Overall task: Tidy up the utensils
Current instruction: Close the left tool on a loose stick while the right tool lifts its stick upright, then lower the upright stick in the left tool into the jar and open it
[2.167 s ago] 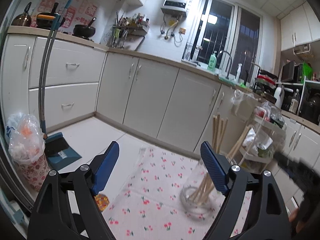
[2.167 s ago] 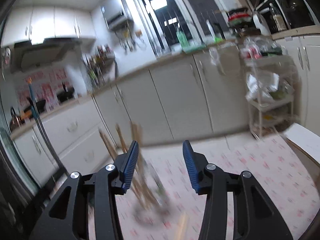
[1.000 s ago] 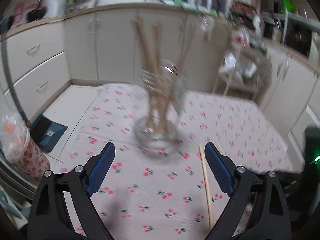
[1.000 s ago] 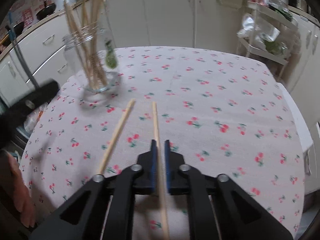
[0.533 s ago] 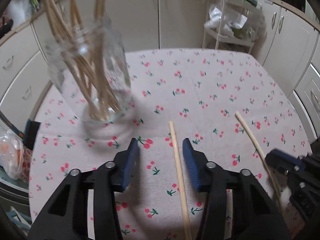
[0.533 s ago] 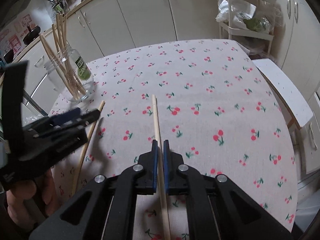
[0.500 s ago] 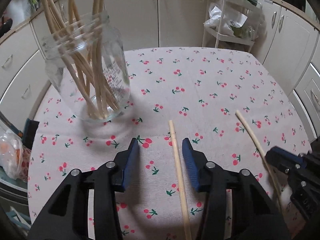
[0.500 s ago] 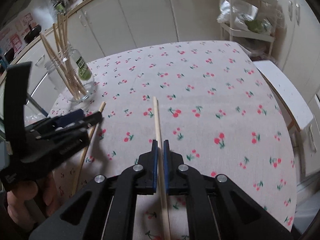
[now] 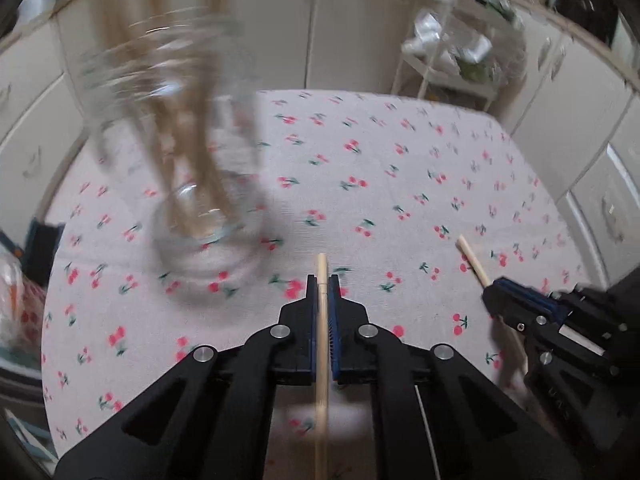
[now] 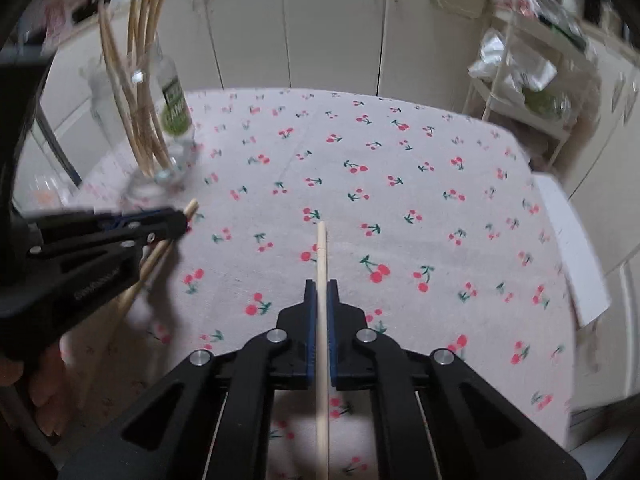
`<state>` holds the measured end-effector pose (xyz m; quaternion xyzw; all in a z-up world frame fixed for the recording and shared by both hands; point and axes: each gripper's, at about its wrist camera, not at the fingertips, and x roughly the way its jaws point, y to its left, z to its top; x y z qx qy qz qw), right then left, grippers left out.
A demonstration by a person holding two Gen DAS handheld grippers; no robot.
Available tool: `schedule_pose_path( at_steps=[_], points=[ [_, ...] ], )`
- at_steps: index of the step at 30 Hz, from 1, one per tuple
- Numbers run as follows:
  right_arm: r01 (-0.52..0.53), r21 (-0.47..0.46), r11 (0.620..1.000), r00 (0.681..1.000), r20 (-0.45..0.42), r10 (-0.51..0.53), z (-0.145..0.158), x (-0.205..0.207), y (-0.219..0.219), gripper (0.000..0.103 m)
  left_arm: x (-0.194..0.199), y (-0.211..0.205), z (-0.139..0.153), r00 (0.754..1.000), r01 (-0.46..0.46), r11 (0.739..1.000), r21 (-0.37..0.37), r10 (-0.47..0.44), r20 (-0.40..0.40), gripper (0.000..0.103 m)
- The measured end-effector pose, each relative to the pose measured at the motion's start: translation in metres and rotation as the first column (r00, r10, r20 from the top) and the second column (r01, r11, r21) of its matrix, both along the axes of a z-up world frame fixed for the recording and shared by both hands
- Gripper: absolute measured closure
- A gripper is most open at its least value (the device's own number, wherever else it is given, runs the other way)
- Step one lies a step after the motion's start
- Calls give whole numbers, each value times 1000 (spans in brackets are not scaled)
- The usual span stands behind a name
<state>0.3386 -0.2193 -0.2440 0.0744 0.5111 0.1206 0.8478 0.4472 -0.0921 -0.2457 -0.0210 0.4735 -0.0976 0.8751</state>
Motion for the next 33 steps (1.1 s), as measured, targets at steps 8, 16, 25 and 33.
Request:
schedule_pose_path(
  at_steps=[8, 16, 25, 33],
  points=[
    [155, 420, 894, 975, 81, -207, 22, -18, -27, 97, -51, 72, 84, 923, -71, 976, -204, 142, 358, 98],
    [179, 506, 844, 938, 172, -301, 53, -24, -24, 97, -60, 97, 156, 757, -160, 954, -255, 284, 589, 98],
    [172, 506, 845, 929, 200, -310, 63, -25, -25, 97, -37, 114, 194, 661, -202, 922, -330, 377, 649, 98],
    [190, 515, 836, 923, 196, -330, 55, -27, -29, 97, -3, 110, 197, 625, -209, 904, -373, 417, 660, 98]
  ],
)
